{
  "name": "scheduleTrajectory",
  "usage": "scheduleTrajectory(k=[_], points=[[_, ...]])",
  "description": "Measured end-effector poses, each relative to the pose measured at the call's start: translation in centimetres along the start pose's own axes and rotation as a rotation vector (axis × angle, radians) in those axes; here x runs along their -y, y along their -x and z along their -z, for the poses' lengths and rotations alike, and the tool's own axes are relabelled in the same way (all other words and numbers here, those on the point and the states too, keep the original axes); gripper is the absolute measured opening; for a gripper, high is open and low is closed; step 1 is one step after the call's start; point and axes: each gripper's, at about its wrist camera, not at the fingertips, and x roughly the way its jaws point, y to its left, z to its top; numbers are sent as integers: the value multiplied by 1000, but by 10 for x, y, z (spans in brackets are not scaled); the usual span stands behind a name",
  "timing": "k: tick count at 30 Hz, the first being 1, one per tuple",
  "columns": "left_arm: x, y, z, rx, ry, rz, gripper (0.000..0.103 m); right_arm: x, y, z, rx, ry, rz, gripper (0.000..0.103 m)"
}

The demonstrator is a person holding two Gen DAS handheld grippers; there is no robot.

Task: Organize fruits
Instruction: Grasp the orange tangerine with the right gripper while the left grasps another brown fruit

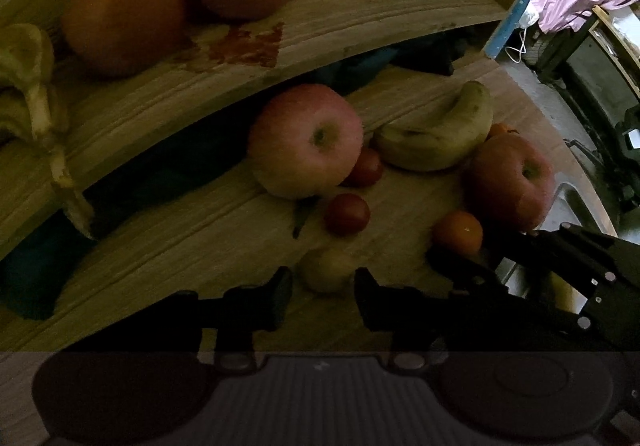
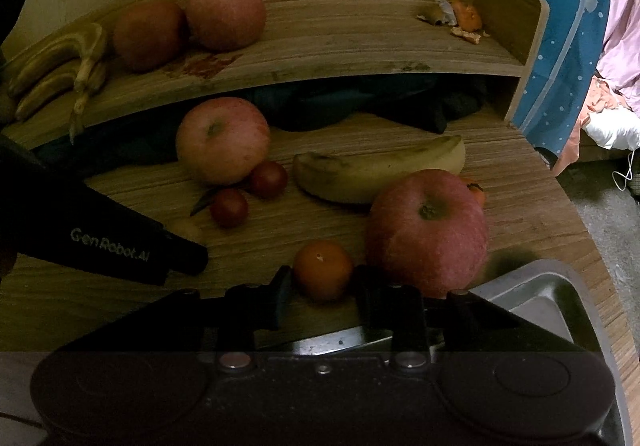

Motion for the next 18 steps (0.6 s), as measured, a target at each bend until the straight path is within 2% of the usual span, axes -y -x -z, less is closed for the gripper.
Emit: scheduleTrajectory(k=[5, 18], points=[[4, 0, 0, -2, -12, -6, 32, 0, -1, 0, 16, -2, -3, 35], [3, 2, 4, 22, -5, -21, 31, -4, -1, 2, 44, 5, -17, 34]])
